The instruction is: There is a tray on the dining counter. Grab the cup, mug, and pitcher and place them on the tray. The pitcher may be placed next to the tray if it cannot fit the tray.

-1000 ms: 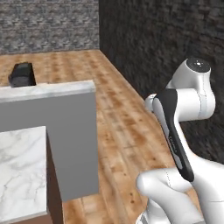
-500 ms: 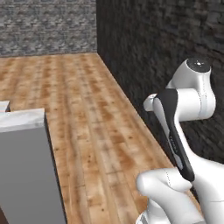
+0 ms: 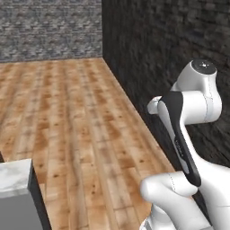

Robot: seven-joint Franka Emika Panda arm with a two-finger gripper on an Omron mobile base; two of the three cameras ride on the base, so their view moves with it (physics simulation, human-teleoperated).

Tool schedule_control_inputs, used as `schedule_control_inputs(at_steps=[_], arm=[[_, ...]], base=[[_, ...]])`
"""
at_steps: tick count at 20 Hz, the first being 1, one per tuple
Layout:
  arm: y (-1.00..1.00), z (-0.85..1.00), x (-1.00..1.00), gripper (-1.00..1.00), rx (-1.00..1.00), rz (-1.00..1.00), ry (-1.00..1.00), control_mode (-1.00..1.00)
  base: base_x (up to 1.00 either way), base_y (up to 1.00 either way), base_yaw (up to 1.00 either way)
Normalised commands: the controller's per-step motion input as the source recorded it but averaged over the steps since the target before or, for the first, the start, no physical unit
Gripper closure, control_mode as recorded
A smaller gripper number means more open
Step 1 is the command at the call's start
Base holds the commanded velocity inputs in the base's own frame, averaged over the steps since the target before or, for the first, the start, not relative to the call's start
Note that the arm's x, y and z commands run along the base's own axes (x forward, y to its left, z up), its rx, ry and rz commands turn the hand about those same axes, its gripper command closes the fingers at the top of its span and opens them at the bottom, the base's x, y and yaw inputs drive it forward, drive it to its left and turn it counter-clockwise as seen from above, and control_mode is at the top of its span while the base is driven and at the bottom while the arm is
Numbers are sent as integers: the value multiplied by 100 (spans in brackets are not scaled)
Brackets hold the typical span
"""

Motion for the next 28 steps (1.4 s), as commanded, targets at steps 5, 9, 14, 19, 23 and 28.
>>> schedule_control_inputs(at_steps=[5, 9, 14, 19, 23, 28], arm=[[0, 0, 0, -100, 0, 0, 0, 100], [0, 0, 0, -100, 0, 0, 0, 100], [0, 0, 0, -100, 0, 0, 0, 100], [0, 0, 0, -100, 0, 0, 0, 100], [0, 0, 0, -100, 0, 0, 0, 100], [0, 0, 0, -100, 0, 0, 0, 100]], base=[[100, -1, 4], [100, -23, 17], [100, -21, 22], [100, -8, 39], [100, -10, 48], [100, -9, 50]])
